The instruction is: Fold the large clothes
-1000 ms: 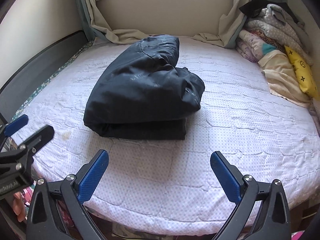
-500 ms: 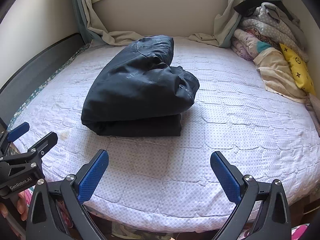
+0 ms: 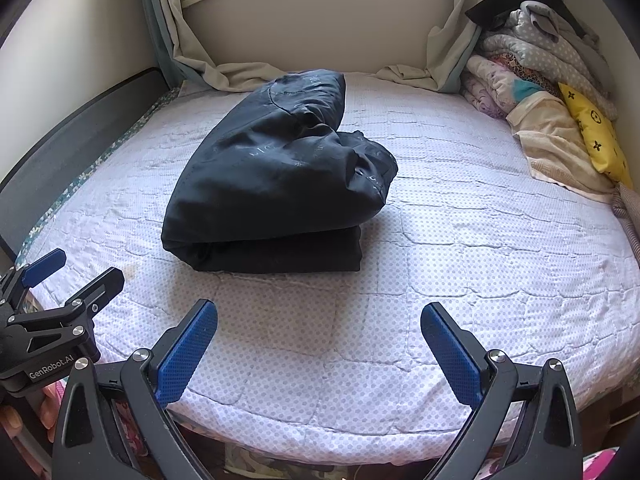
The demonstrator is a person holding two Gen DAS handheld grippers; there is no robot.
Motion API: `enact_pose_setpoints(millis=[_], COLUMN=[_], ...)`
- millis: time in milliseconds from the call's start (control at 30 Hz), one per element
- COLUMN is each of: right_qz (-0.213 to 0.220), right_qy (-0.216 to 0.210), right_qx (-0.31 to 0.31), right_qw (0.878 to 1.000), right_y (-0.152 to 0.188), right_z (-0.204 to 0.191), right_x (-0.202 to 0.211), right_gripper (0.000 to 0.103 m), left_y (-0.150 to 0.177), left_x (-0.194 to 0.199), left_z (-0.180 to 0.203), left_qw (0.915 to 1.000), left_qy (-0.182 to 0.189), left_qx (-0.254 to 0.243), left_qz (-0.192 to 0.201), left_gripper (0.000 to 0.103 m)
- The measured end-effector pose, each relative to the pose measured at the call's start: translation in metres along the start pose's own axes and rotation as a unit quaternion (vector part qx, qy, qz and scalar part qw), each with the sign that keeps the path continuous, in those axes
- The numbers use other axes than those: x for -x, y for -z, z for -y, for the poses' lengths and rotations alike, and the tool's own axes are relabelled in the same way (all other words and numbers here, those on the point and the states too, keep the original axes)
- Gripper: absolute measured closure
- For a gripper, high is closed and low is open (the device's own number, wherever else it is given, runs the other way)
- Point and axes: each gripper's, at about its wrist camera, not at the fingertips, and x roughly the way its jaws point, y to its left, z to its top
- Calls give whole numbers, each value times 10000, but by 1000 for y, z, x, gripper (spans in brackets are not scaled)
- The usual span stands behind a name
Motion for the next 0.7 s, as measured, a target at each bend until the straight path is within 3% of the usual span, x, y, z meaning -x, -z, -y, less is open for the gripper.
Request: enact_pose_setpoints(millis=[700], right_qz=[35], right_qy=[45], right_qx=[-6], right_qw=[10000], right_y=[0], right_z=[2], right_x=[-1], right_gripper=[2], left_y=[-5], left_x=[5], left_z=[-3], left_qw=[9999], left_qy=[66], left_qx=[83], left_qz=[136], left_gripper=[1])
